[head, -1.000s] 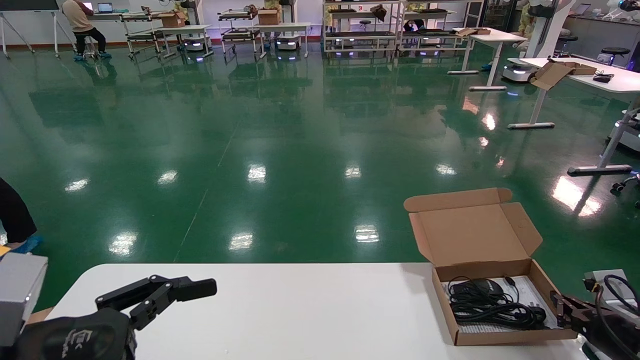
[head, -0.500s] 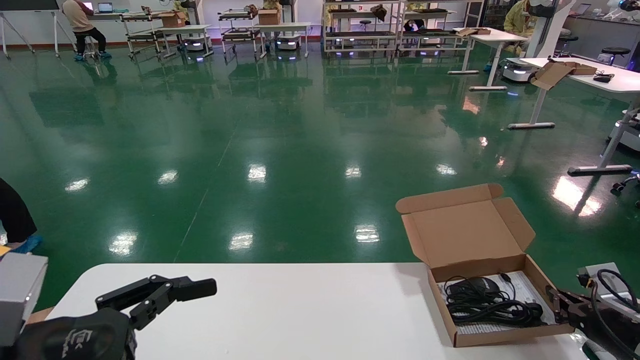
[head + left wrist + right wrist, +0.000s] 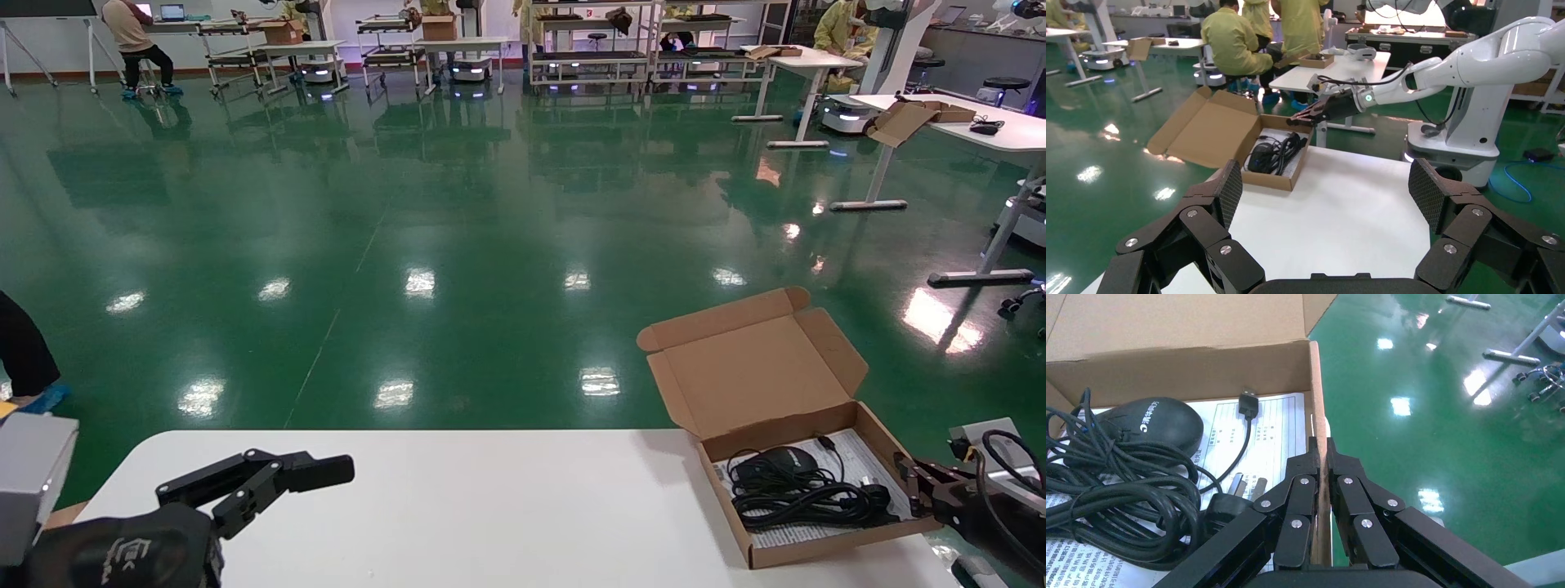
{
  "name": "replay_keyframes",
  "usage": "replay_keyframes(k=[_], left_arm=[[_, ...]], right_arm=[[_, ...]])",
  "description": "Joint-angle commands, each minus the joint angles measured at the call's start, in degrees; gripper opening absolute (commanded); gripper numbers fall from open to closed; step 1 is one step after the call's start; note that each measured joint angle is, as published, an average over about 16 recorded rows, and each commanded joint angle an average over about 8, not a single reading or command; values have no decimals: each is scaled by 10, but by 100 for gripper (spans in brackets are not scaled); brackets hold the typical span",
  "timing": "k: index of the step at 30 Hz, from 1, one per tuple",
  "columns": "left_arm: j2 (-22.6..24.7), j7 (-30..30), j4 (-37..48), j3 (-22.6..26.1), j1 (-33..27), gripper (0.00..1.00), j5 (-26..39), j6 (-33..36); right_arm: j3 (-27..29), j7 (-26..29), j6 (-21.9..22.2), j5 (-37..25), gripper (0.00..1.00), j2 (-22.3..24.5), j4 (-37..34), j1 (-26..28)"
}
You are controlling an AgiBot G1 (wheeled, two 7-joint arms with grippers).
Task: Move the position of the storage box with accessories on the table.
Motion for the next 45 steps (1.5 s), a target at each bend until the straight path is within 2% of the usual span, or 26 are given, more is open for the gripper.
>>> replay_keyframes(k=[1, 10, 12, 19, 24, 36, 45], left_arm=[[0, 0, 0, 0, 0, 100, 0, 0], [0, 0, 0, 0, 0, 100, 0, 0], [0, 0, 0, 0, 0, 100, 0, 0], [0, 0, 0, 0, 0, 100, 0, 0], [0, 0, 0, 0, 0, 100, 0, 0], [0, 0, 0, 0, 0, 100, 0, 0], [0, 0, 0, 0, 0, 100, 0, 0]], right_arm=[[2, -4, -1, 3, 0, 0, -2, -1], [9, -18, -1, 12, 1, 3, -6, -8], [10, -21, -1, 14, 11, 3, -6, -10], [14, -29, -4, 20, 67, 1, -9, -20], [16, -35, -8, 22, 83, 0, -10, -29], [21, -55, -2, 30, 95, 5, -10, -41], [37, -63, -20, 52, 100, 18, -2, -39]])
